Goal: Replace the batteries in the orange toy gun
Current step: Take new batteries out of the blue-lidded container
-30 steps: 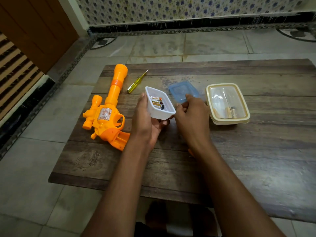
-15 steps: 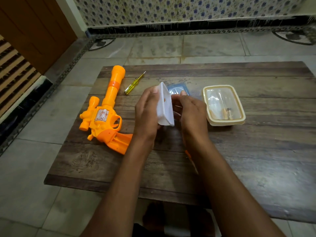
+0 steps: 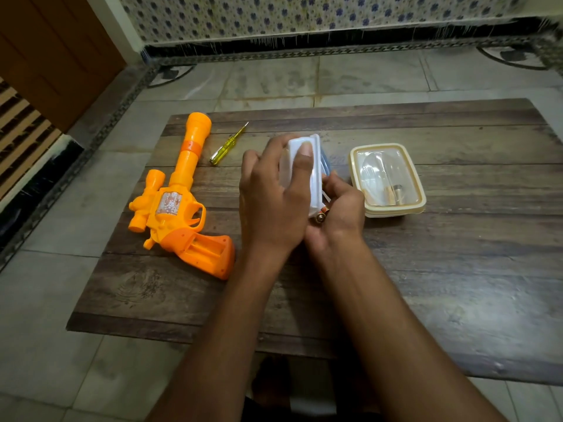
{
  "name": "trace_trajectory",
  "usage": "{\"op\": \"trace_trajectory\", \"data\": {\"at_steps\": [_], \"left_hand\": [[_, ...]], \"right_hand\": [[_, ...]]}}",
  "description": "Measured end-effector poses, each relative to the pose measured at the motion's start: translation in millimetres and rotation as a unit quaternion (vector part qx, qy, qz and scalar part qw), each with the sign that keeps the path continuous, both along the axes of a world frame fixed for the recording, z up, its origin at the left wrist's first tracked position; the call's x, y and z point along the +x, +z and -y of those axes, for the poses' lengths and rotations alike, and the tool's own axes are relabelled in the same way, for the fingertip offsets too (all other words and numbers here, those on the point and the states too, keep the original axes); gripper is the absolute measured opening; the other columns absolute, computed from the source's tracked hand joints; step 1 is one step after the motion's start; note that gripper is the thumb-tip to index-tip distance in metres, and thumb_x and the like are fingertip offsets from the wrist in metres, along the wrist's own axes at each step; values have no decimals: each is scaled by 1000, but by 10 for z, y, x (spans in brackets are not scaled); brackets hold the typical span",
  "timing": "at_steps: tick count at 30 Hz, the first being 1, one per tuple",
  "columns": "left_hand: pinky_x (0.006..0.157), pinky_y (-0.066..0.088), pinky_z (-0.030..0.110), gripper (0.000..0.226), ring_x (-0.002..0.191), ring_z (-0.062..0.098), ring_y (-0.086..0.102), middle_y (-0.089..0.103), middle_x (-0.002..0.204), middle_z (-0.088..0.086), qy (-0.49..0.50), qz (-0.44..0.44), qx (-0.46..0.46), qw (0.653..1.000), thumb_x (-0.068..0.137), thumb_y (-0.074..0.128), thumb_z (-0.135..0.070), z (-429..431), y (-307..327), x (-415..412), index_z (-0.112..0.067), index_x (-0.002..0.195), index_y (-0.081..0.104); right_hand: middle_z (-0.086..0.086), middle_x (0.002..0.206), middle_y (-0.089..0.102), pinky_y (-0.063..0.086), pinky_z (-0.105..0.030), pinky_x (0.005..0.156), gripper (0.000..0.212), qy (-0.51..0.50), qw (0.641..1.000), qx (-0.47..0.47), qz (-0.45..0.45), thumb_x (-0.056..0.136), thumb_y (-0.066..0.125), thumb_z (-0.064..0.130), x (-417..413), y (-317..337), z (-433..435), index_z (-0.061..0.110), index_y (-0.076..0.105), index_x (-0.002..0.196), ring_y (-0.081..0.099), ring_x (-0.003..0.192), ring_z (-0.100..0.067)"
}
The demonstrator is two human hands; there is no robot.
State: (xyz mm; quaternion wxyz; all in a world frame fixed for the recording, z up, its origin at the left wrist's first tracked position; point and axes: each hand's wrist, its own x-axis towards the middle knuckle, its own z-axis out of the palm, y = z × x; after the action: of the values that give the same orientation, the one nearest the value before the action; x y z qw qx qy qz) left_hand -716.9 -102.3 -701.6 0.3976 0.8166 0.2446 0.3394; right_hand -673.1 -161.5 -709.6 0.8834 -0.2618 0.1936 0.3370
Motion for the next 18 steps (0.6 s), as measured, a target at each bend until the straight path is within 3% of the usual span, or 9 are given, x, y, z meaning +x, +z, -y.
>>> {"op": "trace_trajectory", "data": {"at_steps": [4, 7, 9, 10, 14, 18], "left_hand": [[80, 50, 37, 34, 90, 16, 59, 63, 96, -1, 44, 65, -73, 994, 100, 44, -48, -84, -23, 1, -20, 100, 62], [74, 44, 22, 23, 81, 1, 55, 57, 85, -12, 91, 122, -149, 977, 105, 43, -37, -88, 8, -20, -21, 97, 56], [73, 43, 11, 20, 79, -11, 55, 58, 89, -15, 108, 142, -196, 964, 110, 41, -33, -120, 8, -33, -23, 103, 57], [73, 46, 11, 19, 82, -13, 56, 59, 96, -15, 112, 153, -231, 954, 111, 40, -34, -146, -1, -35, -25, 108, 57], [64, 58, 27, 40, 105, 13, 65, 55, 126, 1, 112, 166, -324, 925, 108, 48, -39, -231, -41, -30, -16, 140, 42], [73, 64, 33, 52, 119, 18, 60, 46, 133, -8, 83, 160, -331, 926, 101, 63, -25, -214, -71, -42, -19, 145, 36]], "right_hand": [[-20, 90, 73, 56, -42, 89, 40, -3, 1000, -2, 8, 106, 41, 26, -7, 17, 15, -3, 68, 102, 71, 82, -29], [-22, 95, 72, 58, -39, 89, 32, -14, 1000, 6, -4, 103, 45, 19, -15, 45, 21, -5, 66, 102, 72, 86, -30], [-22, 91, 70, 61, -36, 82, 24, -18, 1000, 13, -12, 99, 48, 9, -20, 81, 33, -7, 65, 99, 71, 84, -30], [-22, 90, 69, 62, -34, 78, 20, -19, 1000, 15, -16, 96, 49, 5, -22, 94, 40, -8, 65, 98, 70, 82, -30], [-23, 92, 66, 64, -31, 68, 28, -25, 999, 30, -32, 94, 45, -4, -12, 84, 61, -14, 62, 114, 68, 84, -29], [-22, 92, 65, 56, -24, 51, 33, -11, 1000, 16, -21, 95, 39, -6, -26, 80, 61, -12, 60, 119, 65, 71, -22]]}}
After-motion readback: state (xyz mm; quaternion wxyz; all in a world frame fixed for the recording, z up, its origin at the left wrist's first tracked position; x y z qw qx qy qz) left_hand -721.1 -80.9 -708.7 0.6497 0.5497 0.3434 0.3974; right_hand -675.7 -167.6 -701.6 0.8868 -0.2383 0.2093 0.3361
